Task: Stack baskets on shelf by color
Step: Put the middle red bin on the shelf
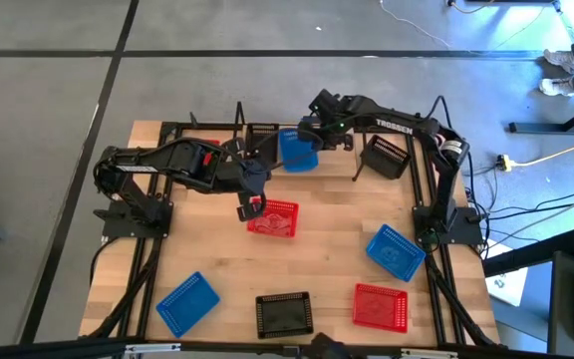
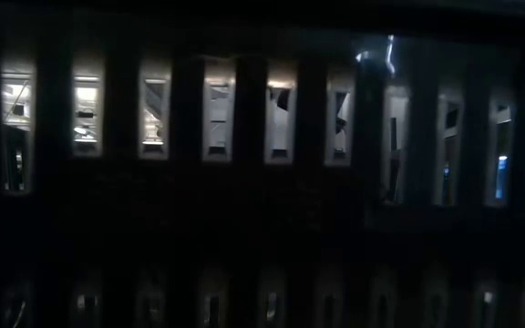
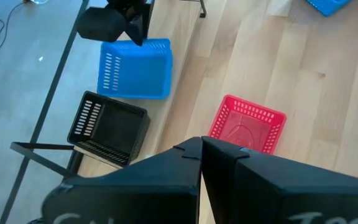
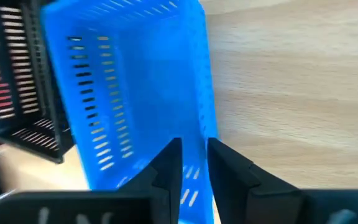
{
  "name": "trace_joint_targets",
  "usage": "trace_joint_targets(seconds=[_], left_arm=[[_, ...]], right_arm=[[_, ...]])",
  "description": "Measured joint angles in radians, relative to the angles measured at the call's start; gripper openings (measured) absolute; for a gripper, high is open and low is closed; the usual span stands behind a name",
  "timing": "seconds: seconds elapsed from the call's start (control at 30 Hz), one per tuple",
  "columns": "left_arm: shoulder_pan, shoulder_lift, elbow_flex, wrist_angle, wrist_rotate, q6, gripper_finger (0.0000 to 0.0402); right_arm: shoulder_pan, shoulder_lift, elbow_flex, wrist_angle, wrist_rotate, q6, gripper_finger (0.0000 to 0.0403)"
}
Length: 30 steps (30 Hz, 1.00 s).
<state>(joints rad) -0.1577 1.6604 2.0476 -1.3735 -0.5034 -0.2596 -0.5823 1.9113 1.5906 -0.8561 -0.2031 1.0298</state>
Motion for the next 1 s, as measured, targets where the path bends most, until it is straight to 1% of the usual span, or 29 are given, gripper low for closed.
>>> trace_joint_targets(seconds=[0.1,0.23,0.37,0.5,0.57,0.63,0.83,0.9,1.0], left_arm=[[0.000,0.000,0.000,-0.007,0.000,0.000,0.0000],[0.000,0.000,0.000,-0.007,0.000,0.000,0.0000],[0.000,0.000,0.000,-0.007,0.000,0.000,0.0000],[0.000,0.000,0.000,-0.007,0.000,-0.001,0.0000],[0.000,0.000,0.000,-0.007,0.000,-0.008,0.0000],[0.000,0.000,0.000,-0.019,0.000,-0.030,0.0000],[0.010,0.000,0.000,-0.169,0.001,-0.113,0.0000],[0.010,0.000,0.000,-0.198,0.002,-0.111,0.0000],[0.009,0.005,0.000,-0.193,0.004,-0.105,0.0000]], right_arm=[[0.000,0.019,0.000,0.001,0.000,0.034,0.0072],[0.000,0.020,0.000,0.001,0.007,0.026,0.0072],[-0.001,-0.003,0.000,-0.001,0.014,-0.063,0.0072],[-0.003,-0.042,0.000,-0.013,0.015,-0.207,0.0072],[0.005,-0.081,0.000,-0.031,0.015,-0.305,0.0072],[0.028,-0.129,0.000,-0.067,0.036,-0.392,0.0072],[0.163,-0.294,0.000,-0.149,0.164,-0.664,0.0072],[0.213,-0.339,0.000,-0.165,0.184,-0.728,0.0072],[0.269,-0.402,0.000,-0.170,0.183,-0.765,0.0072]])
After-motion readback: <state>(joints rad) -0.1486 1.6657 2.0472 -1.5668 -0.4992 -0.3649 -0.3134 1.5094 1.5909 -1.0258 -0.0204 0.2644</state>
